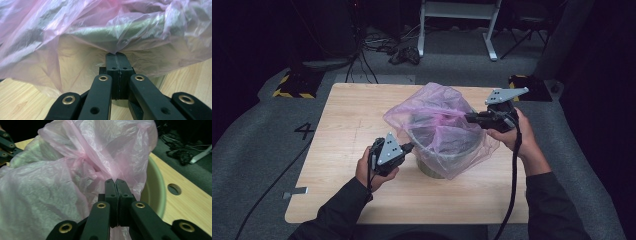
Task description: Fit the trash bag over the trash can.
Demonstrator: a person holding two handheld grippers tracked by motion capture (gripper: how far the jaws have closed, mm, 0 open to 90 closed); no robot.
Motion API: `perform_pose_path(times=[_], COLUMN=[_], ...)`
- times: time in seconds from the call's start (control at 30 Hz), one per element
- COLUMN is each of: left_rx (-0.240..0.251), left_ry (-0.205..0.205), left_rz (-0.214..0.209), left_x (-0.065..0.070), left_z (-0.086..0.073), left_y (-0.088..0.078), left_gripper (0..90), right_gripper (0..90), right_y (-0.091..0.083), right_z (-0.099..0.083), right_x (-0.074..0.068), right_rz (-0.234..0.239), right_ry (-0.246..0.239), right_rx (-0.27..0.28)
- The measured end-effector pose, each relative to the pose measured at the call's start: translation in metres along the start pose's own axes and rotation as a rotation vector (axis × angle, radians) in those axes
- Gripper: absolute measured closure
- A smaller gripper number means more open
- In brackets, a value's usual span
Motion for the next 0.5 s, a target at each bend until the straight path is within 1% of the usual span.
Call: perform_pose_path(times=[0.03, 0.07, 0.13, 0.2, 0.23, 0.27, 0.3, 0.33, 0.37, 0.4, 0.43, 0.5], left_rx=[-0.003, -0.002, -0.003, 0.009, 0.016, 0.022, 0.028, 0.031, 0.038, 0.04, 0.043, 0.057], left_ry=[0.002, 0.005, 0.005, -0.001, -0.007, -0.012, -0.02, -0.023, -0.028, -0.034, -0.033, -0.037], left_rz=[-0.011, -0.005, -0.008, -0.011, -0.008, -0.002, -0.005, -0.007, -0.005, -0.003, -0.01, -0.008], left_x=[0.0, -0.001, -0.004, -0.007, -0.009, -0.011, -0.014, -0.015, -0.017, -0.019, -0.02, -0.023], left_z=[-0.001, -0.002, -0.003, -0.003, -0.004, -0.004, -0.005, -0.006, -0.007, -0.007, -0.007, -0.006], left_y=[-0.001, -0.001, -0.004, -0.007, -0.009, -0.011, -0.014, -0.016, -0.018, -0.02, -0.023, -0.027], left_gripper=[90.0, 90.0, 90.0, 90.0, 90.0, 90.0, 90.0, 90.0, 90.0, 90.0, 90.0, 90.0], right_gripper=[89.1, 89.2, 89.2, 89.1, 89.0, 89.0, 89.0, 89.1, 89.0, 89.1, 89.1, 89.1], right_y=[-0.001, -0.002, -0.002, -0.003, -0.003, -0.003, -0.003, -0.003, -0.003, -0.002, 0.0, 0.004], right_z=[0.001, 0.001, 0.002, 0.003, 0.003, 0.002, 0.002, 0.0, -0.001, -0.002, -0.004, -0.009], right_x=[0.002, 0.005, 0.012, 0.018, 0.021, 0.026, 0.03, 0.037, 0.042, 0.048, 0.052, 0.06], right_rz=[-0.003, -0.015, -0.042, -0.068, -0.086, -0.103, -0.111, -0.141, -0.16, -0.164, -0.165, -0.171], right_ry=[0.011, 0.024, 0.045, 0.052, 0.052, 0.054, 0.068, 0.076, 0.082, 0.099, 0.117, 0.141], right_rx=[0.009, 0.017, 0.029, 0.045, 0.045, 0.048, 0.055, 0.055, 0.054, 0.061, 0.062, 0.041])
Point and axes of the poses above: each handheld gripper's, and its own axes: y roughly forward along the jaws, z roughly out of its top, x roughly to its right, the point moved 9 cm from there along y, roughly forward along the jaws
